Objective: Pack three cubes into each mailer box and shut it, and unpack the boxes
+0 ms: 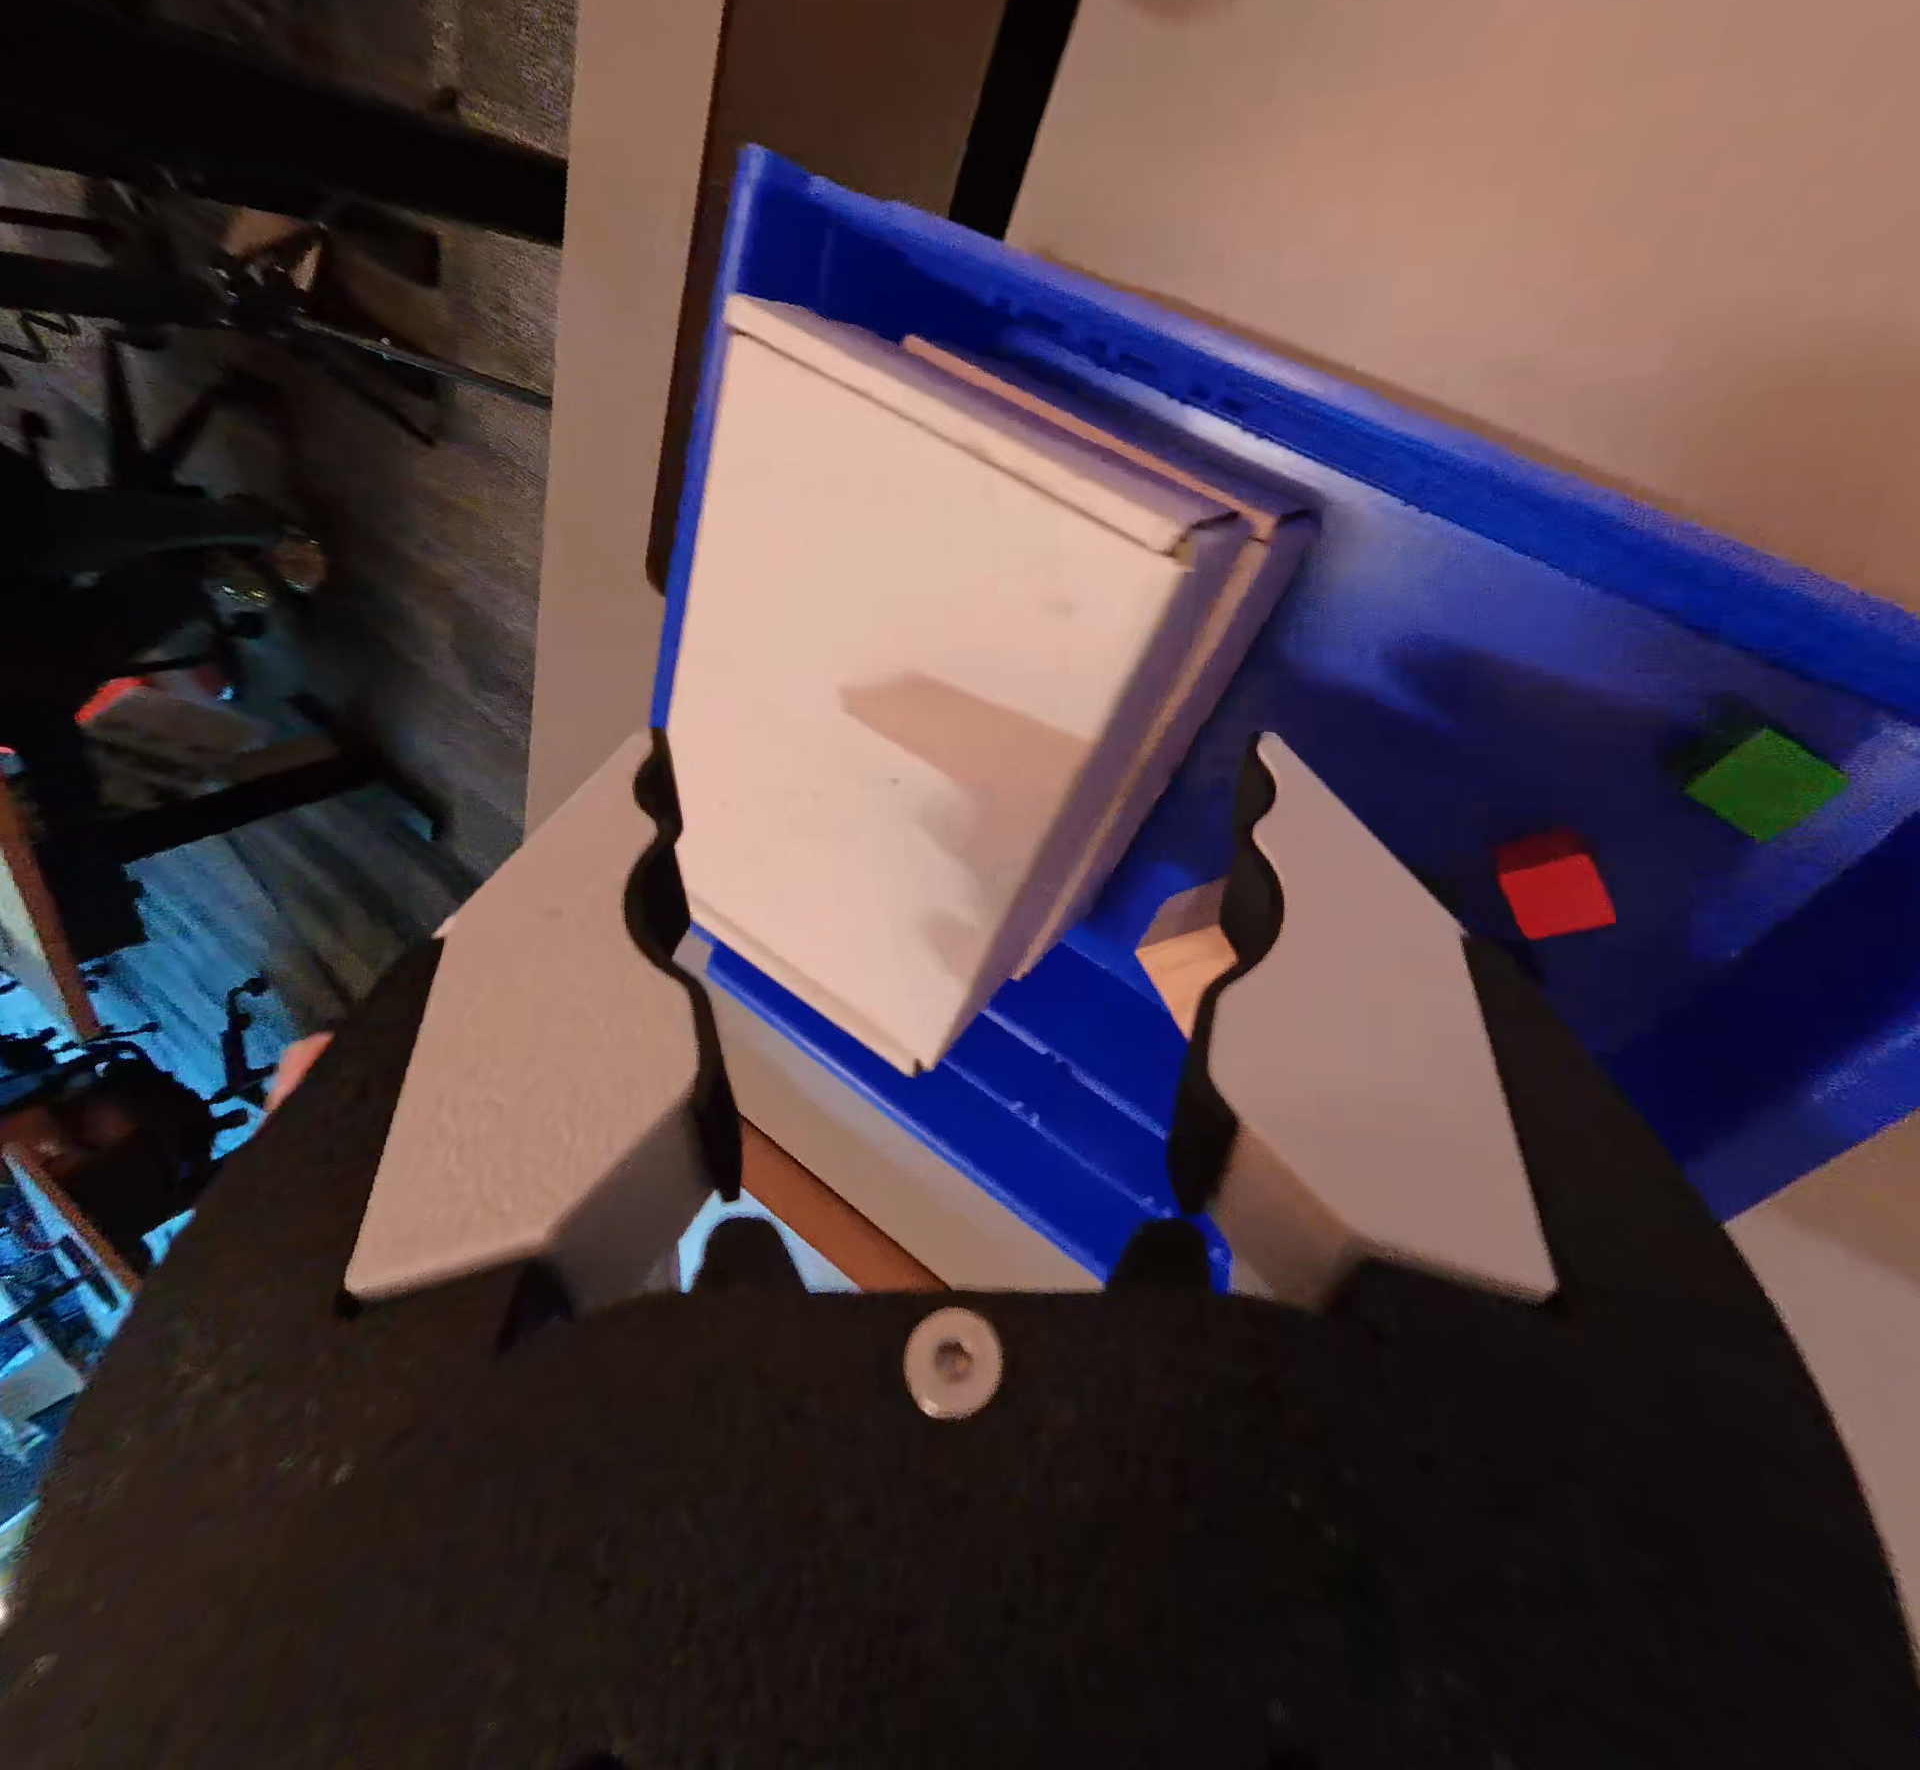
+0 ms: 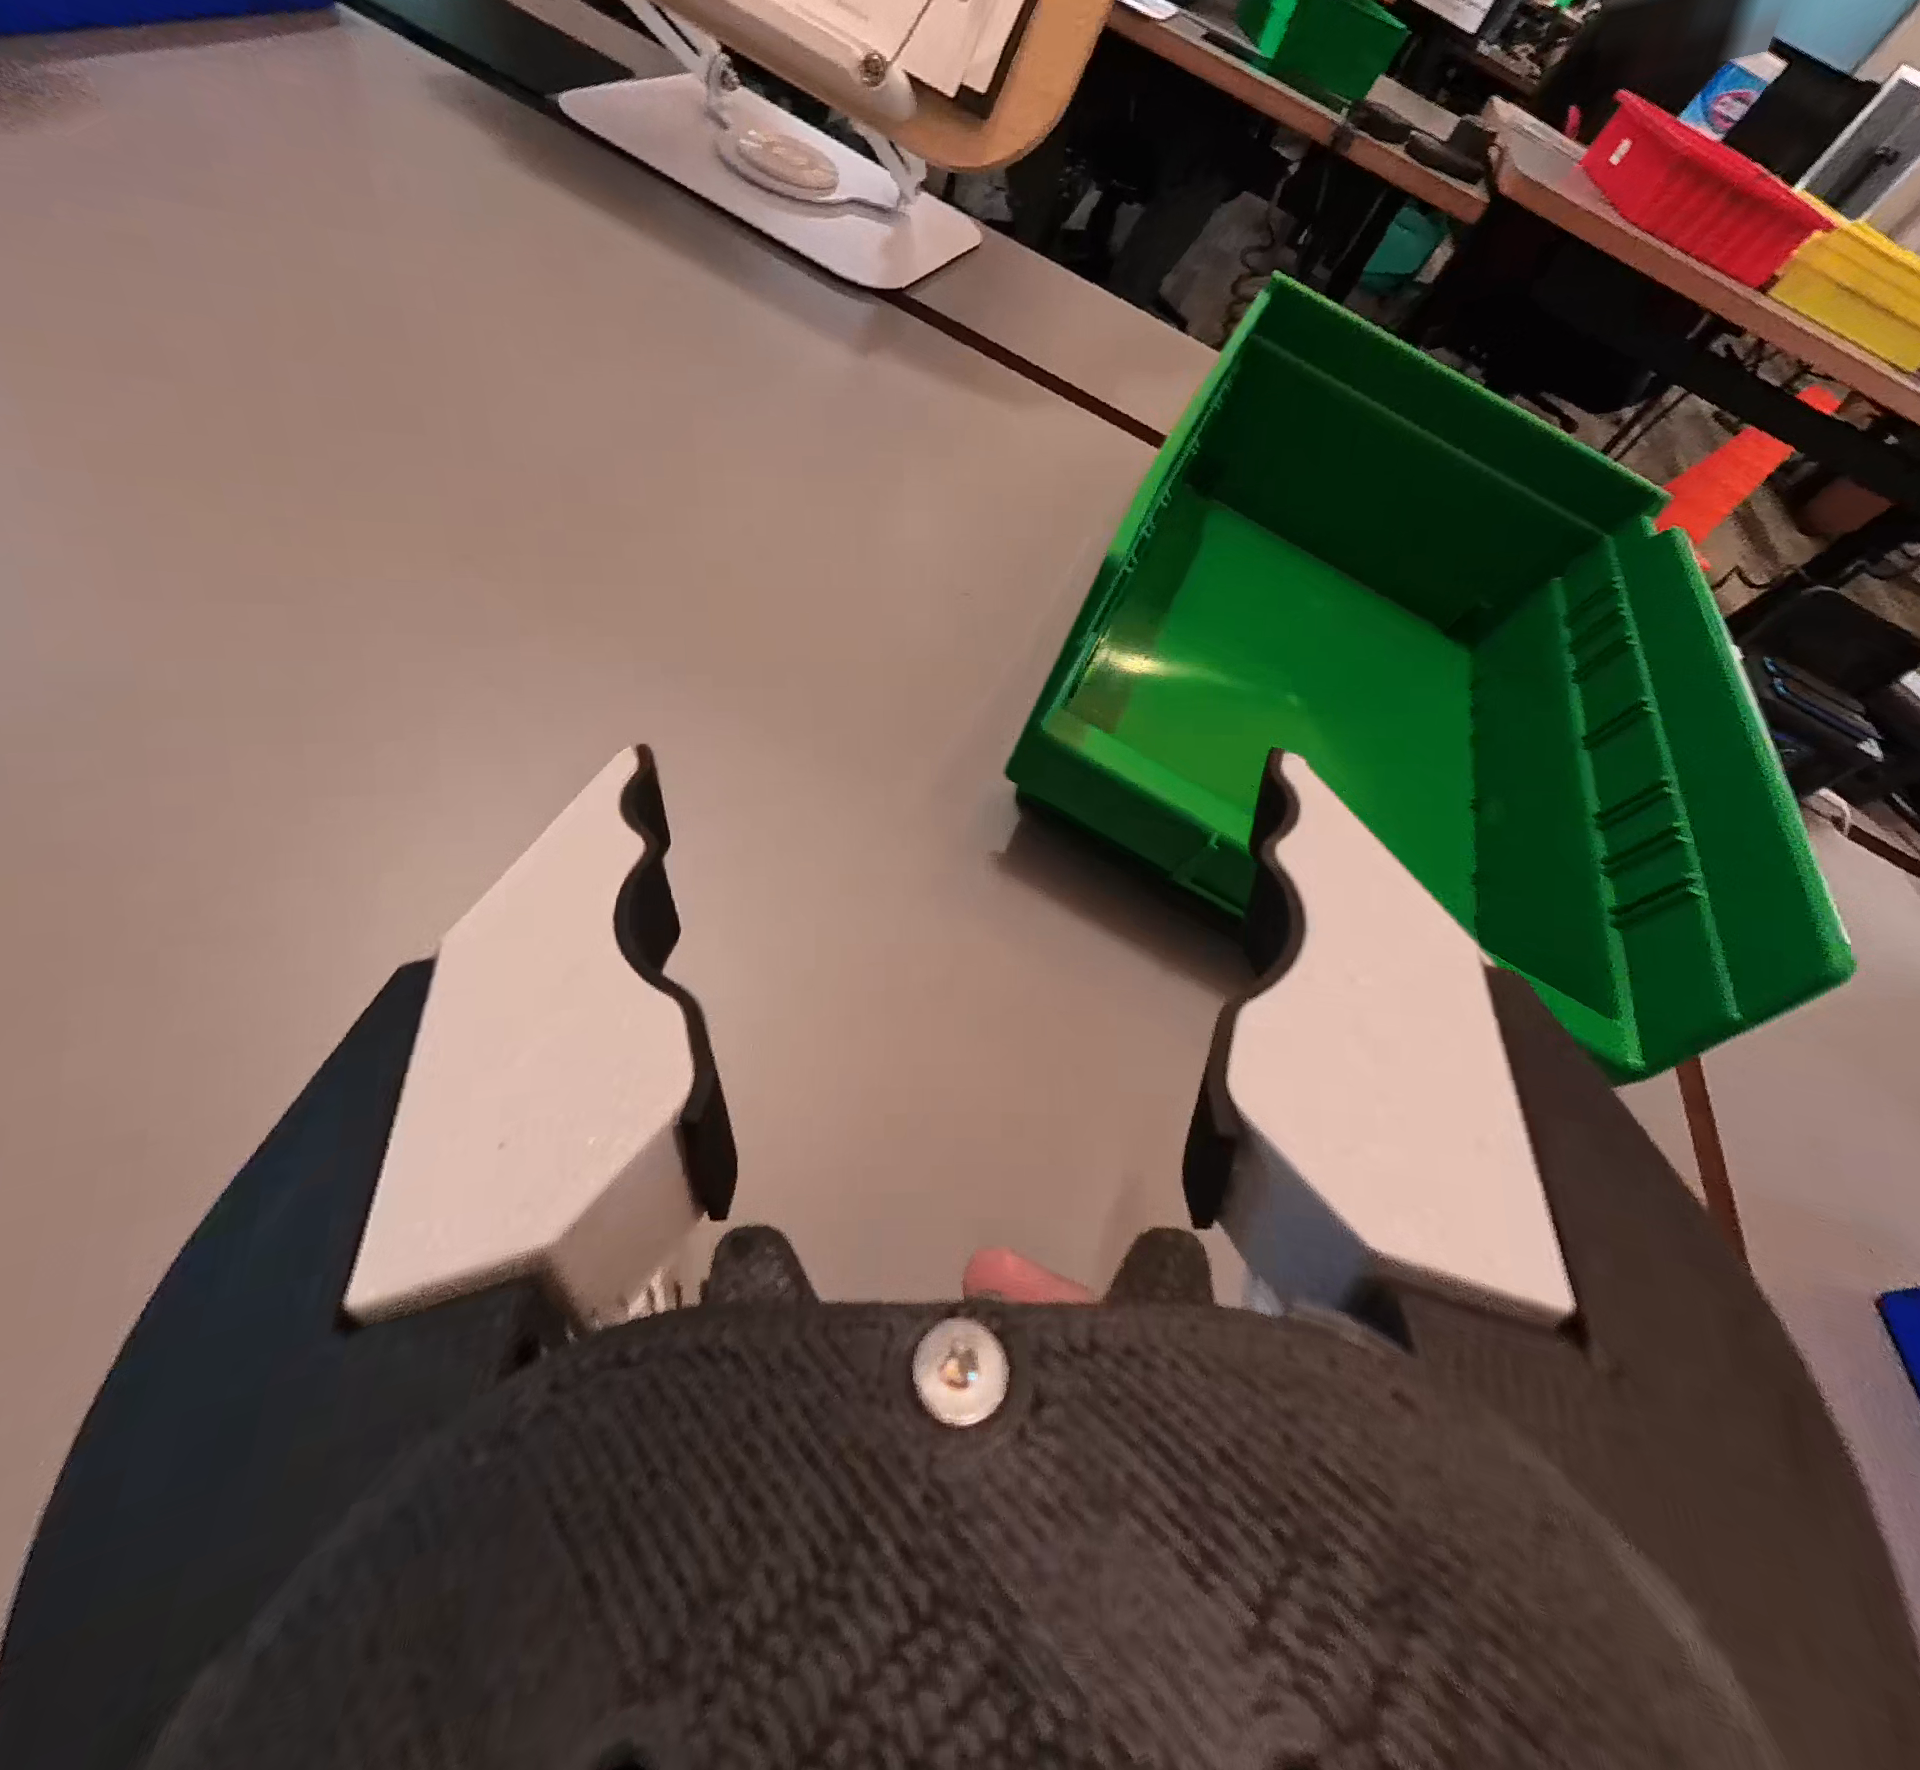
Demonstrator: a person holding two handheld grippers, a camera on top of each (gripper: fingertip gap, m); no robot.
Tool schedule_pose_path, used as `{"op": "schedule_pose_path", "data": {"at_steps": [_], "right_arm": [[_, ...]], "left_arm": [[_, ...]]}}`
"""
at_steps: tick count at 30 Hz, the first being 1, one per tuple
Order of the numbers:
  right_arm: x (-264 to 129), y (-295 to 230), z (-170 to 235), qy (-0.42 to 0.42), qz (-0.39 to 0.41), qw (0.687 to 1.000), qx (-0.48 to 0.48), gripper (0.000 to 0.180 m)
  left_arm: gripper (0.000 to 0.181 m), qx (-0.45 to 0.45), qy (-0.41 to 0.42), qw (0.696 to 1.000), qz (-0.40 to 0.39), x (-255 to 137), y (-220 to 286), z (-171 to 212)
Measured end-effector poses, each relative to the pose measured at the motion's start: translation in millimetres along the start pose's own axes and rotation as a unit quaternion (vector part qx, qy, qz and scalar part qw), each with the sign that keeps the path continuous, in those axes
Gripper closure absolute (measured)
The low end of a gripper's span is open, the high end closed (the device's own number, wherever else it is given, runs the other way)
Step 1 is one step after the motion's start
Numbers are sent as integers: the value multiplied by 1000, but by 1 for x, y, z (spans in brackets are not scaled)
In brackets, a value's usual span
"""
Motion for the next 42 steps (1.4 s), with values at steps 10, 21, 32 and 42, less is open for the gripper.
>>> {"op": "schedule_pose_path", "data": {"at_steps": [10, 21, 32, 42], "right_arm": [[2, -4, 13, -37, -15, 999, -18, 67], [-7, 1, 30, -60, -13, 998, -7, 69], [-10, 4, 30, -57, -10, 998, -10, 70], [-18, 13, 25, -44, 8, 999, -5, 73]], "left_arm": [[66, 22, -85, 990, 114, 34, -42, 1], [58, 8, -110, 972, 207, 59, -40, 7], [52, 13, -122, 970, 209, 55, -29, 11], [45, 32, -143, 969, 198, 61, -25, 24]]}}
Point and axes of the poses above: each gripper's, where its closed fingertips meet, x out along the fingers, z out of its underside, y = z × x across the jaws, the point moved 8 cm from there along -x, back along the fingers, and after that the axes turned 10 degrees about y, right-handed, at the moved point
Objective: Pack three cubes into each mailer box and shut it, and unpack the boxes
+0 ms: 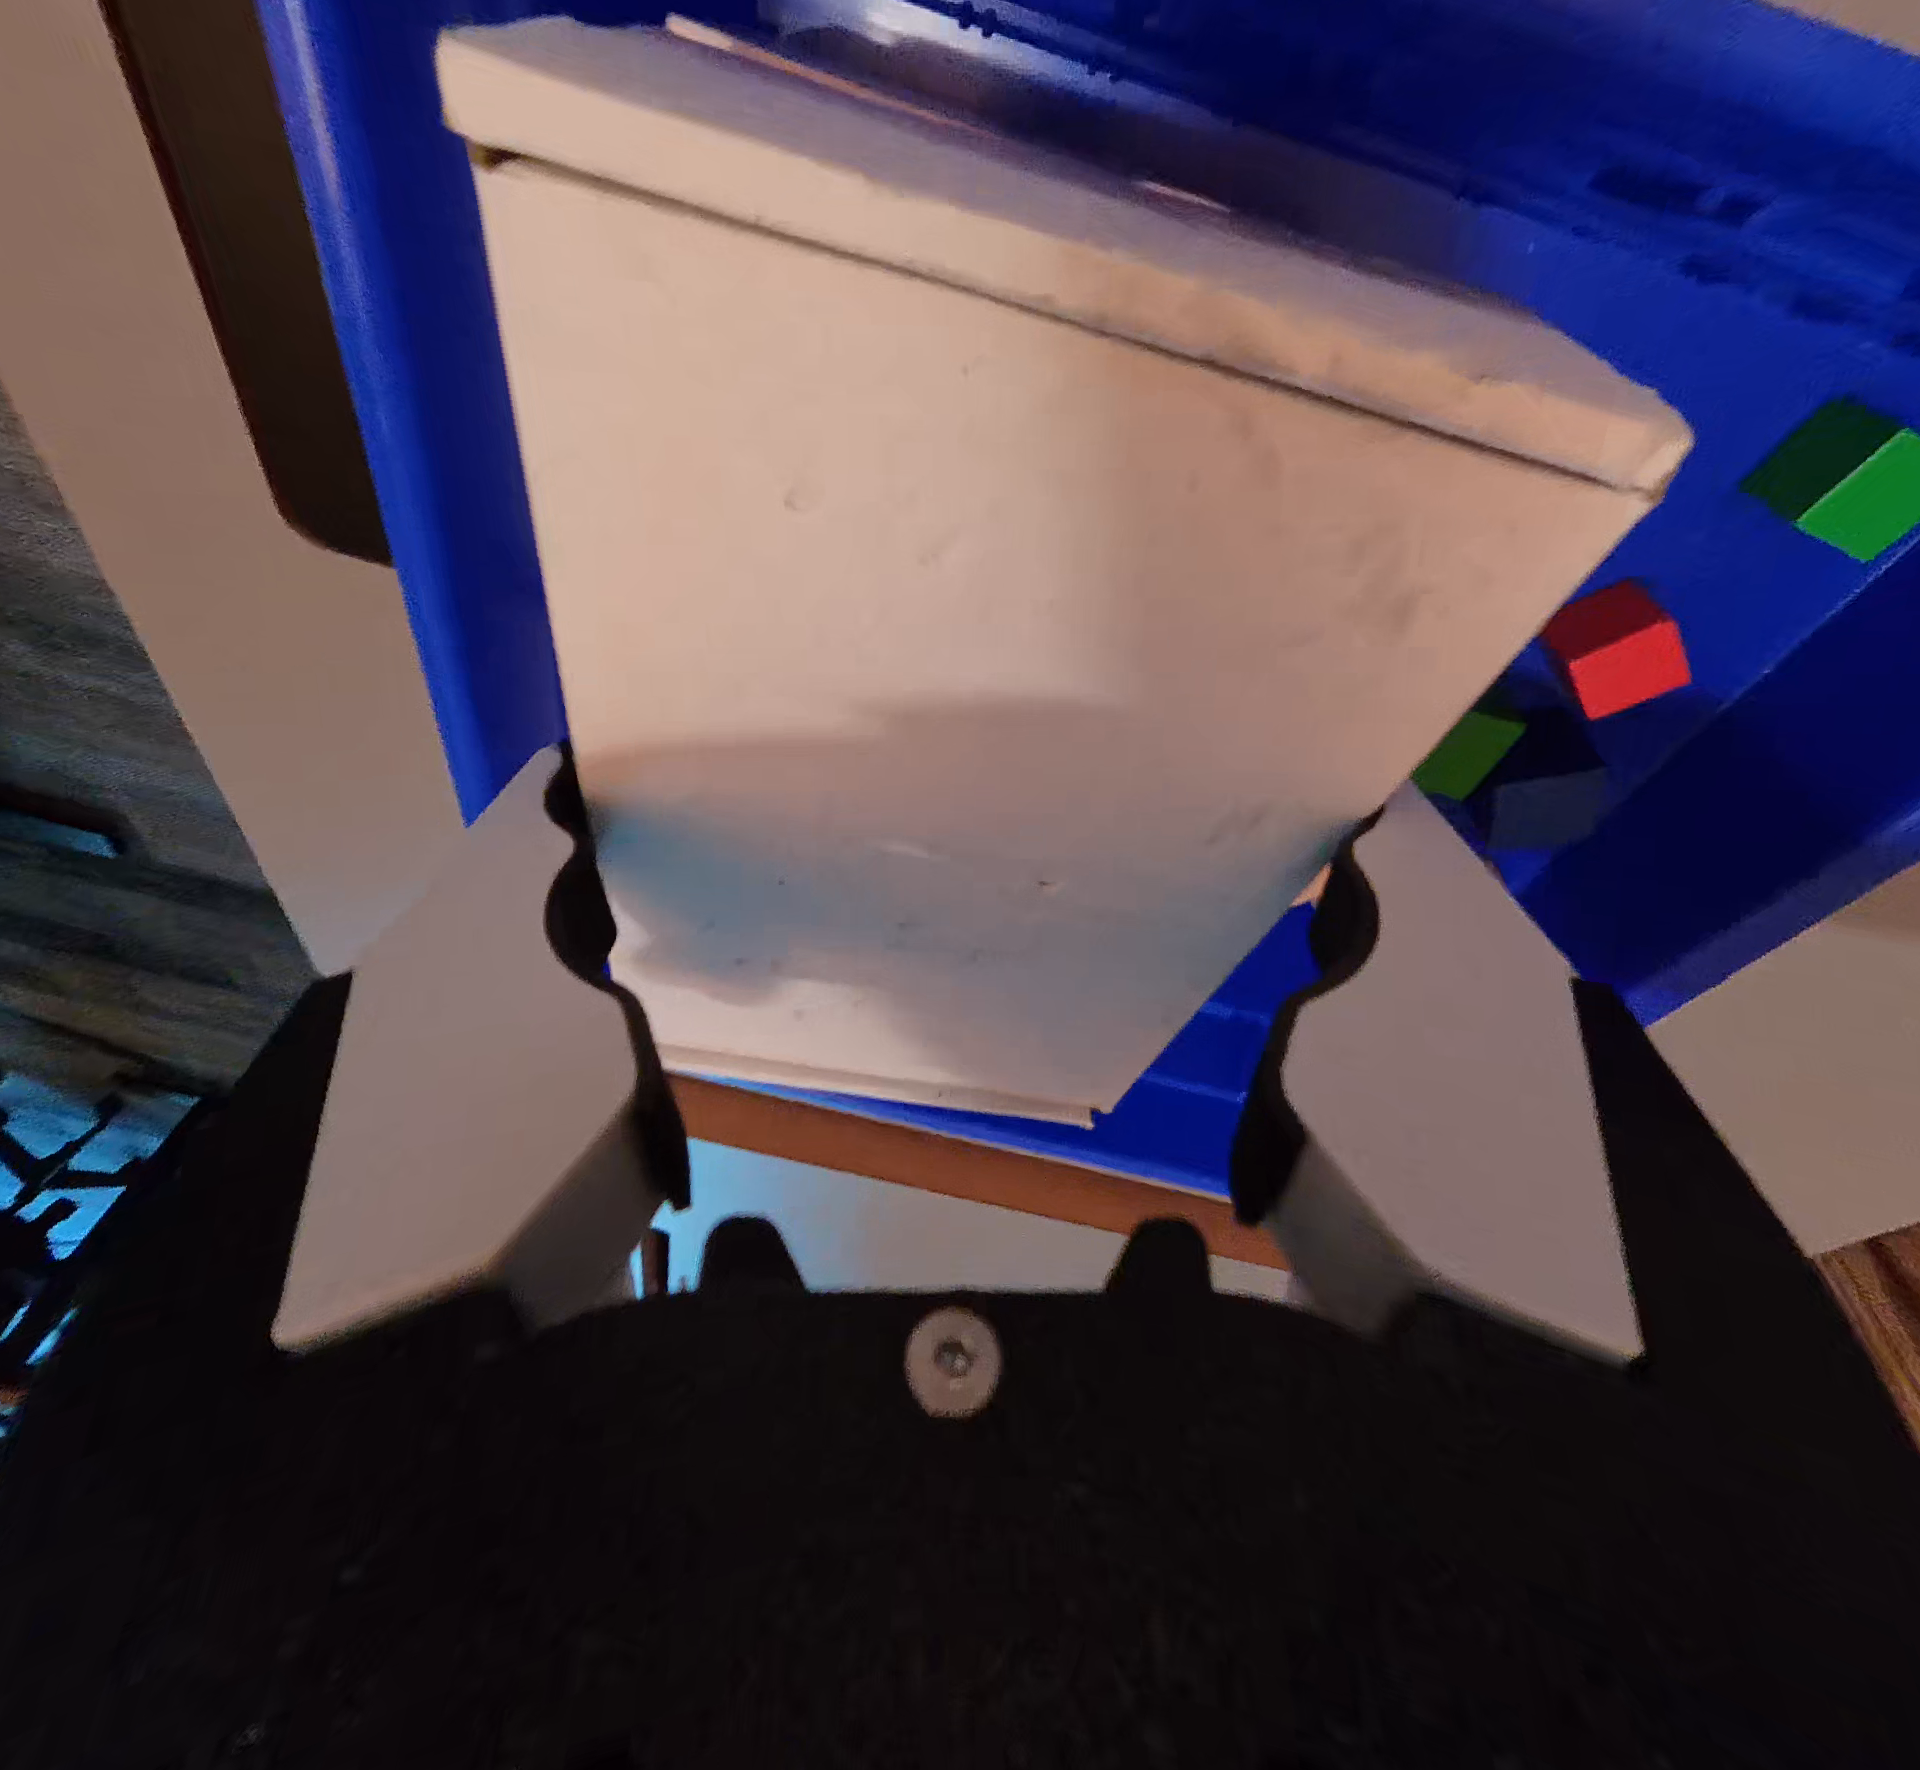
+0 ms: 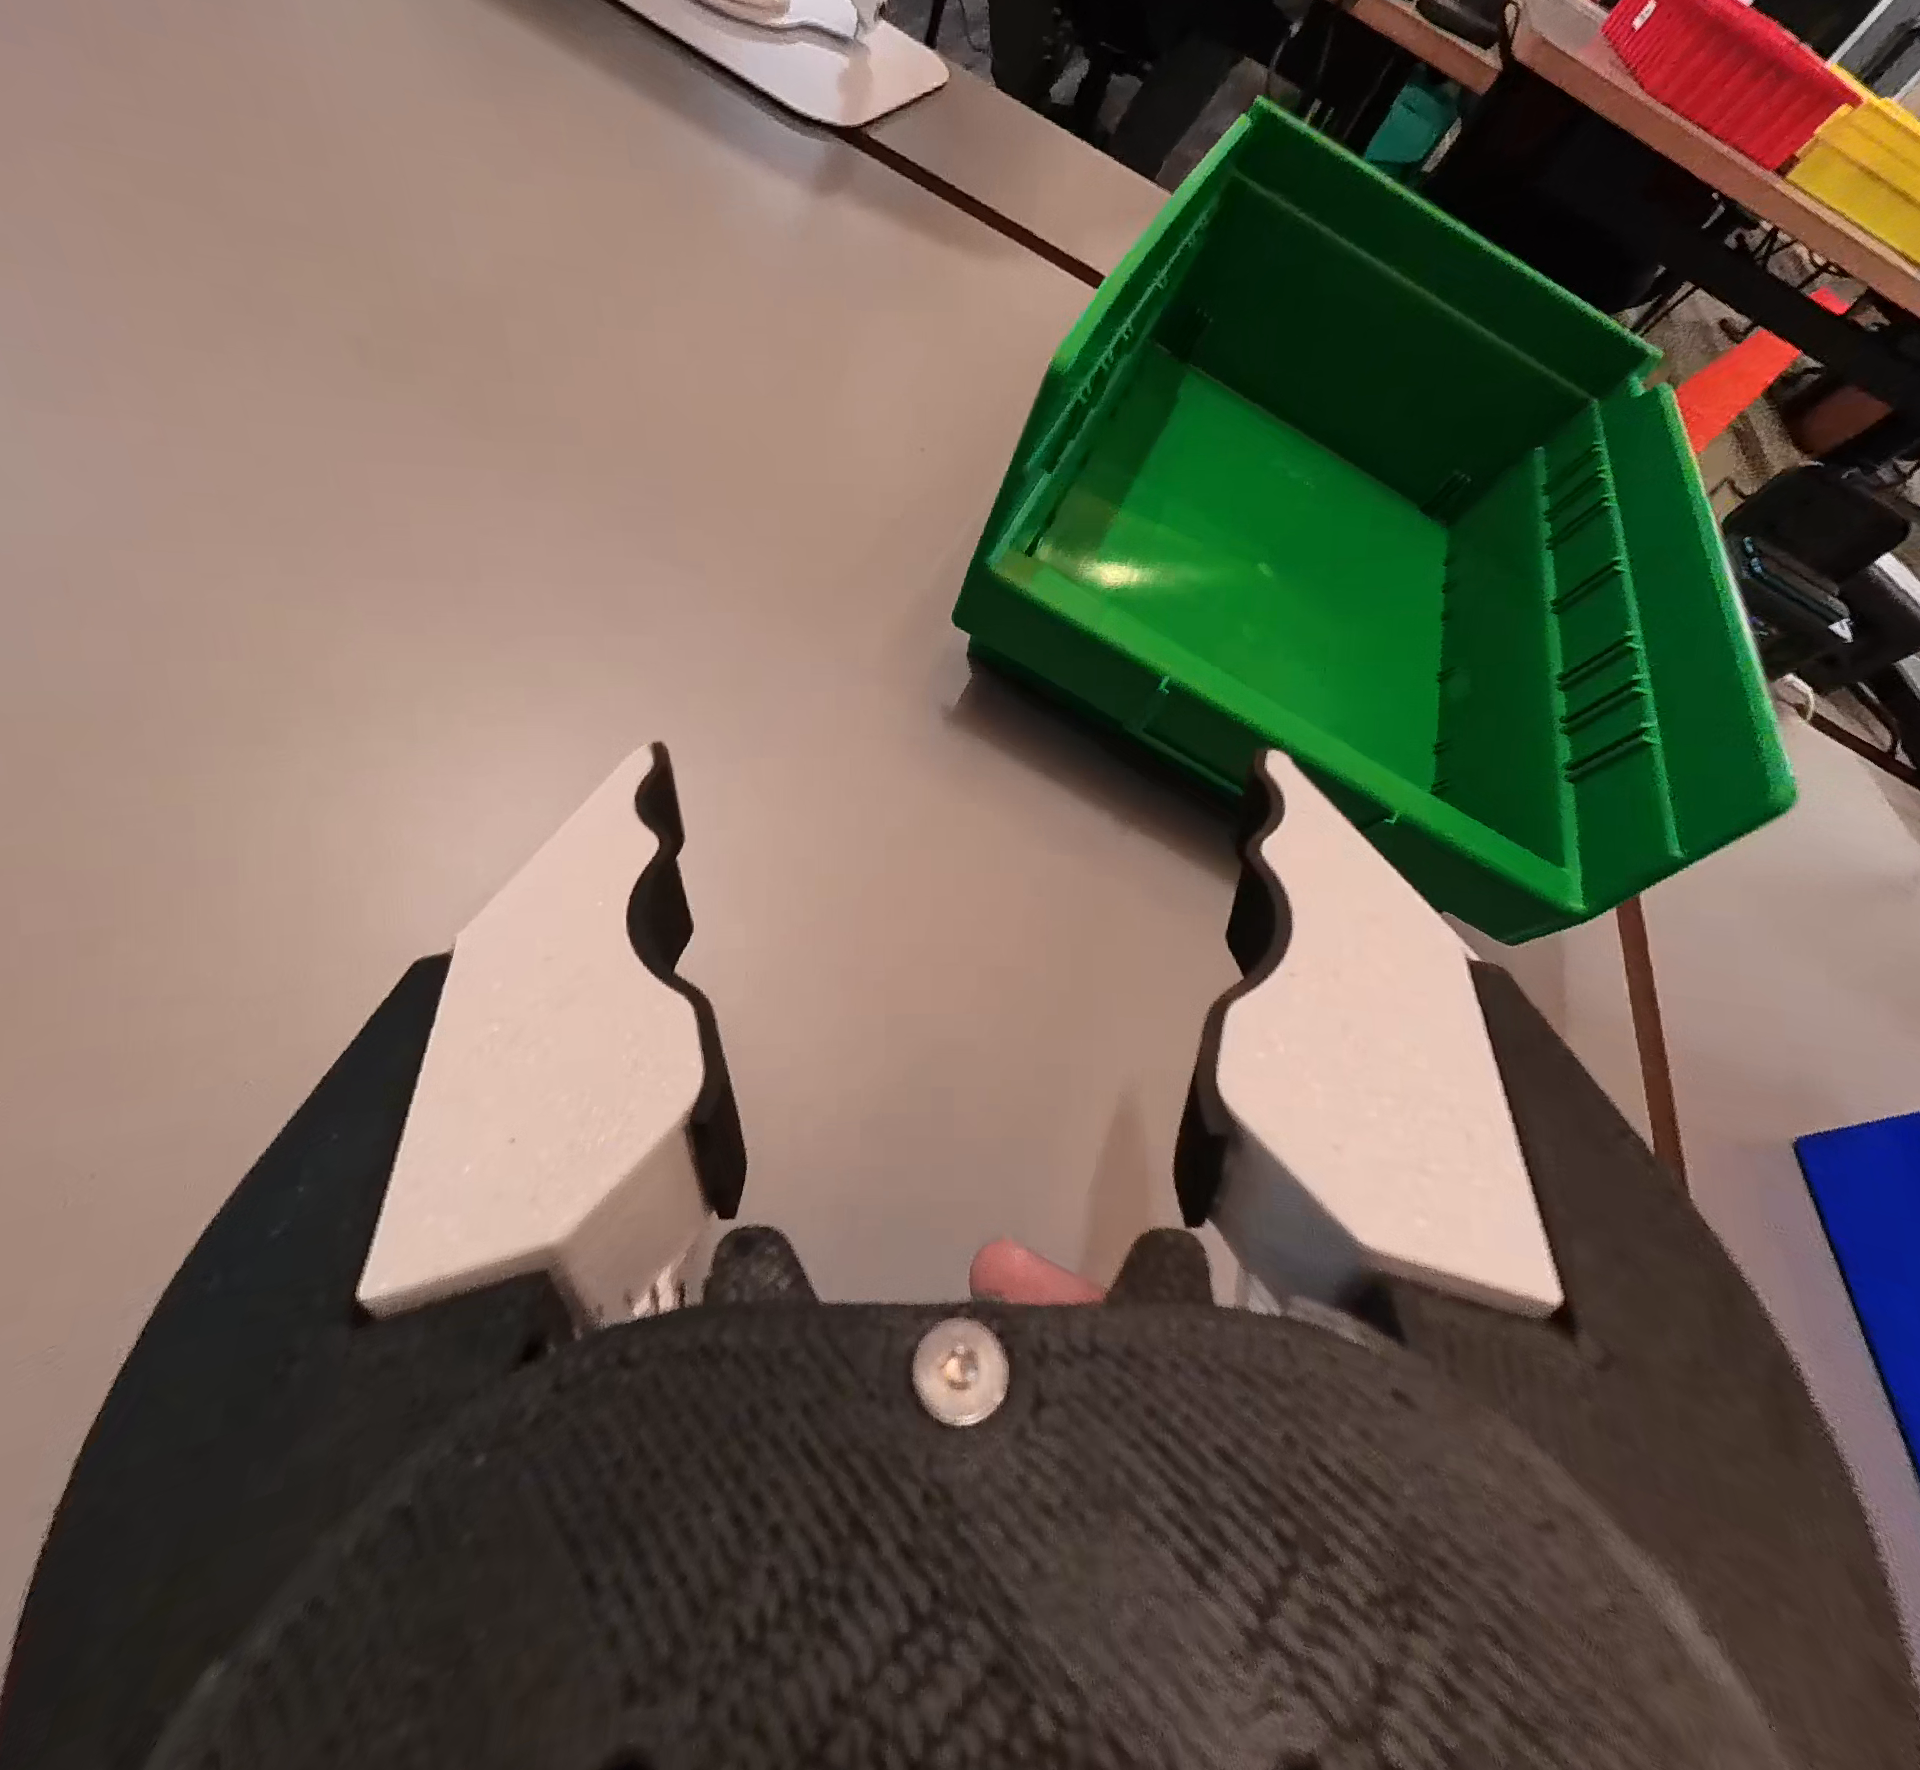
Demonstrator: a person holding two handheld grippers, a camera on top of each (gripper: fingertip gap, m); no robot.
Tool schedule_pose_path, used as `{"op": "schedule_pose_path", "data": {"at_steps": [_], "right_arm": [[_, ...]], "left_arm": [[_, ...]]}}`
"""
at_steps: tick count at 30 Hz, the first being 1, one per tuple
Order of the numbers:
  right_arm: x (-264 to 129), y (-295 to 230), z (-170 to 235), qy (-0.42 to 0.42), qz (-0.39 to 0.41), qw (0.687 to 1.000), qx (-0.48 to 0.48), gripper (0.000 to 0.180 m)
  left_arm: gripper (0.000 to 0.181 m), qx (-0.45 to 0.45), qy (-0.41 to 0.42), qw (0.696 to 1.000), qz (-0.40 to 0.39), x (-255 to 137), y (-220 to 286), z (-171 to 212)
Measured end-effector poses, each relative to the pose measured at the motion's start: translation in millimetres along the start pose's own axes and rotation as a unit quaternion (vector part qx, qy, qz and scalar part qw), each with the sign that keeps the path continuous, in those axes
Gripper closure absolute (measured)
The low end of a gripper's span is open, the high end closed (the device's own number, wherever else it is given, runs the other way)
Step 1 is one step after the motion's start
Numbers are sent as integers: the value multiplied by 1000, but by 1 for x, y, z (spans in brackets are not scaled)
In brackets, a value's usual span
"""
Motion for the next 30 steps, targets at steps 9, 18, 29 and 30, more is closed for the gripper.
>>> {"op": "schedule_pose_path", "data": {"at_steps": [9, 18, 29, 30], "right_arm": [[-7, -1, -9, 8, 5, 1000, -16, 74], [-3, -8, -18, 39, -2, 999, -5, 91], [-9, -11, -28, 81, -22, 996, 8, 94], [-11, -10, -28, 81, -21, 996, 4, 94]], "left_arm": [[45, 17, 13, 995, -95, -105, 30, -18], [45, 16, 119, 982, -143, -176, 205, -145], [45, 33, 74, 994, -70, -4, 380, -260], [45, 32, 76, 994, -69, 4, 385, -266]]}}
Point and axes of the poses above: each gripper's, where its closed fingertips meet, x out along the fingers, z out of its underside, y = z × x across the jaws, the point moved 8 cm from there along -x, back along the fingers, and after that the axes turned 10 degrees about y, right-handed, at the moved point
